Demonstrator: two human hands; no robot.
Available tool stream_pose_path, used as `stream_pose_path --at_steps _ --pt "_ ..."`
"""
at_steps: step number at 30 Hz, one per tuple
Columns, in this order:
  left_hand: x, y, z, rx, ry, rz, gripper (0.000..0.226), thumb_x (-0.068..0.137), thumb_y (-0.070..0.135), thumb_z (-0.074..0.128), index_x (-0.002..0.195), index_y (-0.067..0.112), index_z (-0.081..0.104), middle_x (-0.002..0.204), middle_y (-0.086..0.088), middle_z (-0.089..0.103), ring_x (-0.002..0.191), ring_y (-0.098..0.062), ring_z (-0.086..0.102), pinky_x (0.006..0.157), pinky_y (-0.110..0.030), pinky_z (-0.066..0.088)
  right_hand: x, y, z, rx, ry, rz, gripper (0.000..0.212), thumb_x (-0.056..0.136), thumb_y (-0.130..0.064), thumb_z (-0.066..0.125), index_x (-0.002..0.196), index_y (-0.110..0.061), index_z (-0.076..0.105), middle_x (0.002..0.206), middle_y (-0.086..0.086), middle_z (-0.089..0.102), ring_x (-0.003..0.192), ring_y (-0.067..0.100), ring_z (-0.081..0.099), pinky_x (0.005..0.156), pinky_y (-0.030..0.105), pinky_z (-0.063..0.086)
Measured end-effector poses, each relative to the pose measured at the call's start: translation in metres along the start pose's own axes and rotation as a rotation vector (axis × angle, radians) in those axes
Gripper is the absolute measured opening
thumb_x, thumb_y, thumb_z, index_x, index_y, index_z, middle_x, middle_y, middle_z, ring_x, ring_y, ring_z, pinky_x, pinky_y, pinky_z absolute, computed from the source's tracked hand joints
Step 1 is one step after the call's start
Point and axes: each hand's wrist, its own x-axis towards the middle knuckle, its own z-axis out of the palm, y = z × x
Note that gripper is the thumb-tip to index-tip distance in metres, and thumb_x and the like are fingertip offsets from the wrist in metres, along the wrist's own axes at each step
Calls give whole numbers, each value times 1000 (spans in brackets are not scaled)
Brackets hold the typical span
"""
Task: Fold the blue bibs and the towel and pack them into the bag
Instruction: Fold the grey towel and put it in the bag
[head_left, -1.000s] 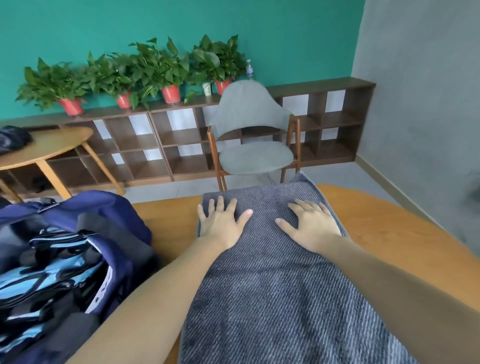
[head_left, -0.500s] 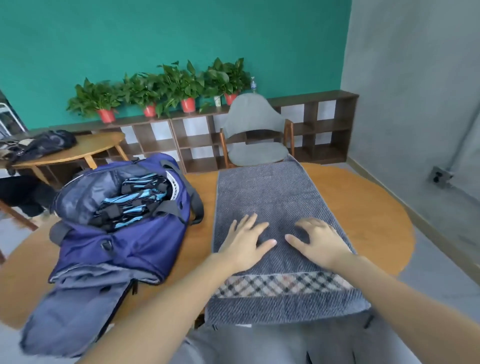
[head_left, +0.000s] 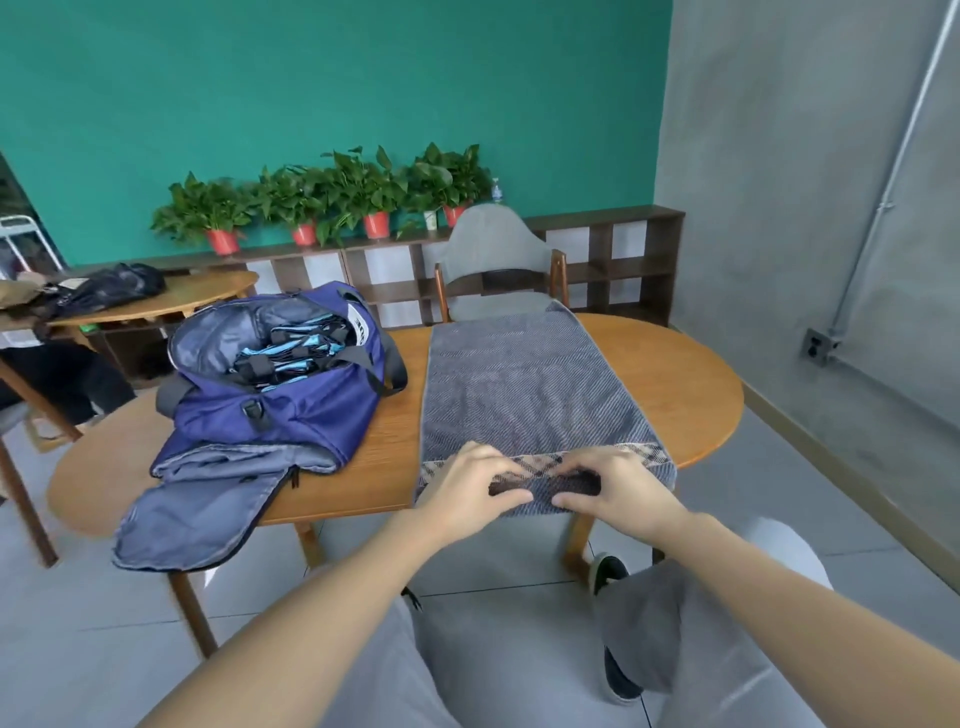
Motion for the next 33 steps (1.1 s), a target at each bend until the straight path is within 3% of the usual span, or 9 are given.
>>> stream_pose_path --at_steps 4,6,9,12,15,17,23,27,33 --pt "-11 -2 -2 35 -55 -31 56 78 63 76 124 32 69 118 9 60 117 -11 51 105 -37 43 -4 4 16 -221 -89 -27 77 77 -55 77 143 -30 48 146 -8 43 137 17 36 116 38 28" --pt "-15 -2 -1 98 -87 -29 65 74 64 79 130 33 64 125 9 57 120 -11 48 106 -34 41 -6 5 27 -374 -72 -46 80 80 -50 74 149 -28 40 150 -7 38 140 22 32 117 42 26" --pt "-17 -1 1 163 -98 -22 63 74 55 82 128 32 59 128 11 52 120 -9 42 102 -28 37 -7 3 38 -388 86 -82 55 86 -38 66 139 -26 53 139 -4 54 131 25 47 111 43 37" --pt "-19 0 -1 67 -2 -21 27 85 37 76 106 26 62 109 14 58 105 -9 50 86 -25 38 -8 1 37 -187 247 -99 30 91 -35 63 116 -20 70 114 -5 69 108 20 64 96 36 49" --pt "-20 0 -12 -32 63 -92 12 90 39 70 93 28 65 82 20 59 75 -1 53 71 -29 47 -8 -1 23 -71 174 -46 25 96 -38 66 110 -20 75 105 -11 70 94 7 62 80 19 45" --pt "-20 -2 -21 -44 23 -140 10 93 39 68 95 30 66 78 17 61 66 -1 56 69 -32 51 -8 -1 12 -31 120 -17 22 96 -39 66 108 -23 76 102 -15 69 90 1 60 79 17 46" --pt "-25 -17 -44 -5 -42 -243 17 93 35 65 109 31 67 100 9 67 88 -12 61 79 -34 53 -12 11 -14 -84 65 108 5 94 -31 69 98 -31 73 96 -17 67 89 6 62 81 32 54" --pt "-34 -24 -53 11 -14 -288 11 92 34 70 96 24 71 91 5 68 86 -15 61 74 -32 47 -20 29 -29 -177 27 204 12 89 -22 67 83 -32 66 88 -13 64 85 15 60 76 40 55" --pt "-35 -12 -71 -62 89 -334 7 96 30 65 95 23 66 89 5 69 86 -15 63 78 -33 51 -28 30 -66 5 102 259 7 92 -27 72 86 -31 74 86 -11 70 85 10 64 76 28 53"
